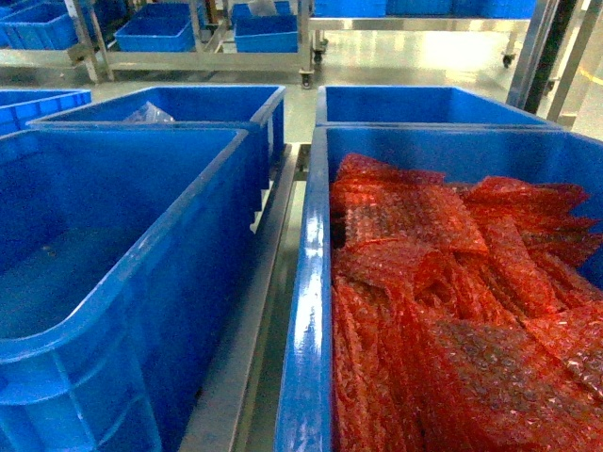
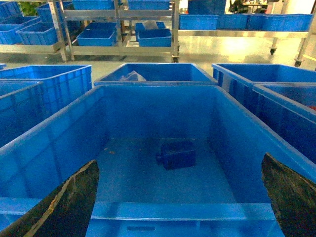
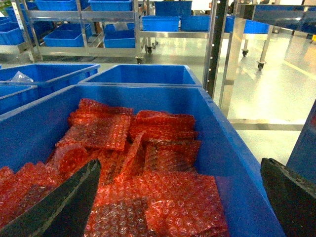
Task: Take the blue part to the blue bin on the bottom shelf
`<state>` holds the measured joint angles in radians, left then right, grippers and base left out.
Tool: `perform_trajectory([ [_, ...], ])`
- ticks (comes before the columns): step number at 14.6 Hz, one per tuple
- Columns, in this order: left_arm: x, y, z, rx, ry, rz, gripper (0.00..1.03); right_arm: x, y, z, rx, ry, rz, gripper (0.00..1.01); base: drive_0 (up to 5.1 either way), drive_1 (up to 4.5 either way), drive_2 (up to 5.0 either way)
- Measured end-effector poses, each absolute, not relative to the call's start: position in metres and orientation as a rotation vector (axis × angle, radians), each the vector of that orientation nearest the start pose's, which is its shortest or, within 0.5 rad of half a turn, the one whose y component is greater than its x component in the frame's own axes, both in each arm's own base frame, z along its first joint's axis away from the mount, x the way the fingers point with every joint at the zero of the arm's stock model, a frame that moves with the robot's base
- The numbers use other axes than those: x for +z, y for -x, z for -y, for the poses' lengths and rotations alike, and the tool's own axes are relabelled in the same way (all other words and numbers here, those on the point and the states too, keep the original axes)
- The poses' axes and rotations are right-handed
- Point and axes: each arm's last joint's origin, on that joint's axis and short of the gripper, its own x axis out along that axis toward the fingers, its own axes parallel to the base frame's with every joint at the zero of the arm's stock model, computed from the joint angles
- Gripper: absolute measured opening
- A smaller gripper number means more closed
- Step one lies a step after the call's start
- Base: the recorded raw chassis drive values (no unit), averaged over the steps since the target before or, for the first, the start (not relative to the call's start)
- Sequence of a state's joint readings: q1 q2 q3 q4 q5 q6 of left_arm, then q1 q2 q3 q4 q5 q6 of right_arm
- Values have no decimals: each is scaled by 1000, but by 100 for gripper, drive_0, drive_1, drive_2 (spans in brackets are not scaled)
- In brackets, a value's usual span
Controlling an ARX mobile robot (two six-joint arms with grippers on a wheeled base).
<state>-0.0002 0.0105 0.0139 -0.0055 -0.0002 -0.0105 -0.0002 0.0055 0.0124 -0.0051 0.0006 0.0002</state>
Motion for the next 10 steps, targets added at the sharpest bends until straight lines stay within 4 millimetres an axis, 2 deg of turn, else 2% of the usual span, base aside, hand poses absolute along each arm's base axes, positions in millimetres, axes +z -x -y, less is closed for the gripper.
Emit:
perform_trajectory([
  [10,167,-98,0,0,10,-2,98,167,-97,0,-1,0,2,98,0,0,0],
])
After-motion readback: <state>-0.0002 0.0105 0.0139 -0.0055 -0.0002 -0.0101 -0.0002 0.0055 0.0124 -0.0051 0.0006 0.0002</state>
